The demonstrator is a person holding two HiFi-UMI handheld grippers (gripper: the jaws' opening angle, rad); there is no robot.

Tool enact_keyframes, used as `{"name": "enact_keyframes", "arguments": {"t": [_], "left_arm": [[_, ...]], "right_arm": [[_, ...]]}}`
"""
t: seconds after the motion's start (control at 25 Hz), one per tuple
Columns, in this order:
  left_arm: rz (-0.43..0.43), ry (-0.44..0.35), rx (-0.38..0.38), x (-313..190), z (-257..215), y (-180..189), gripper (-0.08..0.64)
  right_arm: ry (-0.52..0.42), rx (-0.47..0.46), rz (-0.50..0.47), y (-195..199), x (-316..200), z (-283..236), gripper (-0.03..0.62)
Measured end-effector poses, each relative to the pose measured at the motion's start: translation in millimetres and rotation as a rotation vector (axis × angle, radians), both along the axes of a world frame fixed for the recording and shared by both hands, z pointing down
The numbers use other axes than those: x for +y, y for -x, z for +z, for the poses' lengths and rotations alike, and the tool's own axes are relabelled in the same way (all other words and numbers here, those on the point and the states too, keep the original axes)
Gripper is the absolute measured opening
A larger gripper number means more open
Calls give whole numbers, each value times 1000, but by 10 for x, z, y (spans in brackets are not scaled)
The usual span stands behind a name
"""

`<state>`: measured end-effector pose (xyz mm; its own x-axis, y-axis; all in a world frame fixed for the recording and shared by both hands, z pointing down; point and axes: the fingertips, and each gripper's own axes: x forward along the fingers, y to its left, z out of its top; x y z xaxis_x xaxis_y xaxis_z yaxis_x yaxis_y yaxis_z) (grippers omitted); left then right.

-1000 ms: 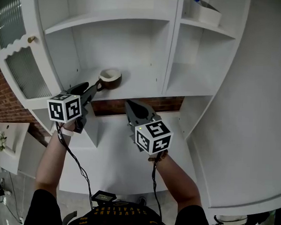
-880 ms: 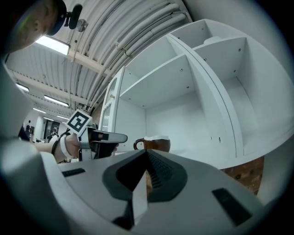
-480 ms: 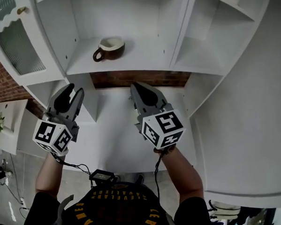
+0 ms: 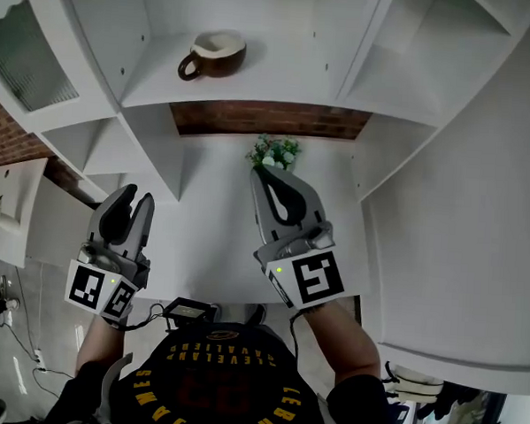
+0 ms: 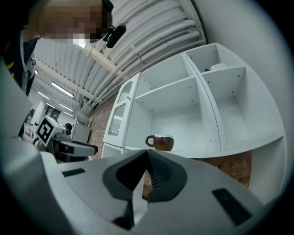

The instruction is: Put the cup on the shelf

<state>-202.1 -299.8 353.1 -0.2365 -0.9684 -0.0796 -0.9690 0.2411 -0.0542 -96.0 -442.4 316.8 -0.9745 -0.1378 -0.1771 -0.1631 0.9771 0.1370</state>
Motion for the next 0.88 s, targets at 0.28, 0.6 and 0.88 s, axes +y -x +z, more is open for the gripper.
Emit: {"name": "enact_keyframes", "arguments": {"t": [0.28, 0.6, 0.88], "left_arm": [[-42, 5, 6, 186, 161, 1, 14], [-47, 53, -95, 268, 241, -144, 3], [-17, 66, -152, 245, 256, -248, 3]], "right_arm": [[32, 17, 18, -187, 153, 255, 6], [134, 66, 61, -334, 265, 639, 6], [192, 71, 88, -415, 371, 770, 6]]}}
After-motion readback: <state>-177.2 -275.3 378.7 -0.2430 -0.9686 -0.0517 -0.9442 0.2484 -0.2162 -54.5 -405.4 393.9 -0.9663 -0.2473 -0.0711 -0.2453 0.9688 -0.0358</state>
